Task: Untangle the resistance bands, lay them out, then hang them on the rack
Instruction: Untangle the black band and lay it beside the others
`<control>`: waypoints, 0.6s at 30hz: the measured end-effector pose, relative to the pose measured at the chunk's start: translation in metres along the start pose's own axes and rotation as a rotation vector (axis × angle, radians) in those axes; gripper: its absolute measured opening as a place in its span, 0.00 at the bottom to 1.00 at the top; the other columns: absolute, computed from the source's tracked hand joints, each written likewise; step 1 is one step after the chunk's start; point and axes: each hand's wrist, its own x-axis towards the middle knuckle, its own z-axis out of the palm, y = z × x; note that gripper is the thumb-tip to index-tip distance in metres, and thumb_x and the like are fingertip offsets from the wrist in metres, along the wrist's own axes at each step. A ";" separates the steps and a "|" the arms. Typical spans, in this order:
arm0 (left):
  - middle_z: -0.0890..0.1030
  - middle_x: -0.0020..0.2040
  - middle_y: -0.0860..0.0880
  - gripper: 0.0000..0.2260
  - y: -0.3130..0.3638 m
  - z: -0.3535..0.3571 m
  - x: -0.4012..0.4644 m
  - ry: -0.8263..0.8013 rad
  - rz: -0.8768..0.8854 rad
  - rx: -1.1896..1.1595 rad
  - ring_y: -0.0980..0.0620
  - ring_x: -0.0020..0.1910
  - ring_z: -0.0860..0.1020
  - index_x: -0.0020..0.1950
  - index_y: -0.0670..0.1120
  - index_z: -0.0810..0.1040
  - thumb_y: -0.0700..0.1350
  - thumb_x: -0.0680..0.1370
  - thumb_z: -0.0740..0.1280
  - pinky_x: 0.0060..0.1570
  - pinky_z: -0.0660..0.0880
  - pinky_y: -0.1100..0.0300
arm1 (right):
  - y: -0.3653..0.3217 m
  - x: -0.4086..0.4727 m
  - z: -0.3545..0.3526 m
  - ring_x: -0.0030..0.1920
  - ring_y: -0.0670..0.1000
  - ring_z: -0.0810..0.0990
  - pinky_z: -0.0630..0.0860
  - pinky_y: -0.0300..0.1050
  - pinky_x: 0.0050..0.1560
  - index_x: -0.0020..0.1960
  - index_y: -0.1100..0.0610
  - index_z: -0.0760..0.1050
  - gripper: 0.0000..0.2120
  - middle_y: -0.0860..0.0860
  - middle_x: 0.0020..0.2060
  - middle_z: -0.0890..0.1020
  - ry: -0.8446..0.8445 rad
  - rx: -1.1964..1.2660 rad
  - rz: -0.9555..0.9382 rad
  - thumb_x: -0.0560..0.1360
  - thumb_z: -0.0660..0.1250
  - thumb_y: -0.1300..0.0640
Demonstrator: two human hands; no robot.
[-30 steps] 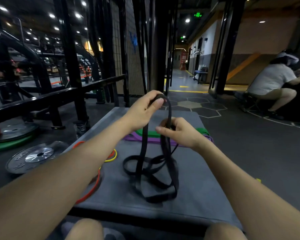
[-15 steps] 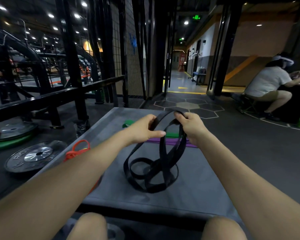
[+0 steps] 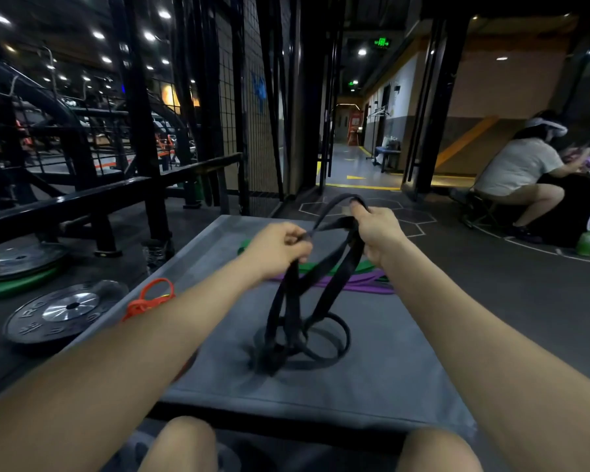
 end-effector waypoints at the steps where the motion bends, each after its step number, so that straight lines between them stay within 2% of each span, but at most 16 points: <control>1: 0.77 0.35 0.49 0.03 0.005 -0.009 0.002 0.016 -0.003 -0.088 0.58 0.30 0.76 0.45 0.45 0.74 0.38 0.77 0.66 0.38 0.75 0.64 | -0.006 -0.002 0.001 0.32 0.52 0.71 0.67 0.46 0.33 0.38 0.59 0.72 0.14 0.56 0.35 0.73 0.002 -0.047 -0.028 0.80 0.60 0.54; 3: 0.75 0.34 0.50 0.02 0.015 -0.029 0.005 0.087 -0.005 -0.171 0.63 0.24 0.74 0.45 0.45 0.74 0.39 0.77 0.65 0.31 0.73 0.70 | -0.018 -0.004 0.003 0.37 0.53 0.73 0.68 0.47 0.38 0.42 0.60 0.76 0.12 0.56 0.37 0.76 -0.004 -0.188 -0.109 0.79 0.60 0.54; 5: 0.73 0.33 0.50 0.03 0.023 -0.051 0.009 0.169 -0.024 -0.201 0.64 0.22 0.72 0.45 0.45 0.75 0.40 0.78 0.64 0.30 0.72 0.69 | -0.032 -0.002 0.004 0.41 0.53 0.74 0.69 0.47 0.42 0.50 0.65 0.77 0.12 0.56 0.40 0.77 0.035 -0.239 -0.170 0.79 0.61 0.56; 7: 0.73 0.34 0.51 0.02 0.028 -0.072 0.010 0.234 -0.033 -0.199 0.63 0.23 0.71 0.48 0.45 0.75 0.41 0.78 0.64 0.27 0.71 0.70 | -0.045 -0.001 0.002 0.37 0.53 0.74 0.69 0.47 0.39 0.52 0.64 0.74 0.09 0.56 0.37 0.76 0.039 -0.204 -0.151 0.79 0.59 0.59; 9: 0.72 0.35 0.52 0.05 0.034 -0.091 0.008 0.290 -0.021 -0.206 0.60 0.28 0.70 0.53 0.44 0.75 0.42 0.78 0.64 0.26 0.70 0.71 | -0.056 -0.001 -0.001 0.30 0.51 0.70 0.67 0.44 0.32 0.48 0.59 0.69 0.02 0.53 0.32 0.73 0.011 -0.148 -0.108 0.79 0.59 0.62; 11: 0.73 0.36 0.52 0.08 0.040 -0.105 0.006 0.309 -0.003 -0.231 0.58 0.32 0.69 0.57 0.44 0.75 0.42 0.78 0.64 0.27 0.71 0.71 | -0.065 -0.002 -0.001 0.27 0.49 0.66 0.63 0.43 0.28 0.39 0.57 0.67 0.09 0.53 0.29 0.69 0.001 -0.143 -0.105 0.77 0.61 0.63; 13: 0.74 0.39 0.52 0.10 0.045 -0.114 0.005 0.309 0.014 -0.227 0.58 0.34 0.70 0.58 0.44 0.76 0.43 0.78 0.64 0.31 0.72 0.68 | -0.073 -0.008 0.001 0.26 0.49 0.65 0.62 0.42 0.28 0.35 0.58 0.66 0.13 0.52 0.26 0.68 -0.002 -0.148 -0.144 0.77 0.63 0.62; 16: 0.74 0.40 0.52 0.10 0.047 -0.113 0.005 0.314 0.026 -0.237 0.58 0.35 0.71 0.59 0.44 0.76 0.43 0.78 0.65 0.34 0.72 0.68 | -0.076 -0.016 0.002 0.26 0.47 0.65 0.62 0.38 0.26 0.33 0.57 0.67 0.14 0.49 0.26 0.68 -0.008 -0.202 -0.208 0.77 0.64 0.62; 18: 0.74 0.39 0.52 0.10 0.041 -0.106 0.005 0.298 0.022 -0.242 0.58 0.34 0.70 0.59 0.44 0.75 0.41 0.78 0.64 0.34 0.71 0.69 | -0.065 -0.015 0.001 0.27 0.47 0.66 0.62 0.40 0.28 0.33 0.57 0.68 0.14 0.50 0.26 0.68 -0.035 -0.234 -0.226 0.75 0.66 0.60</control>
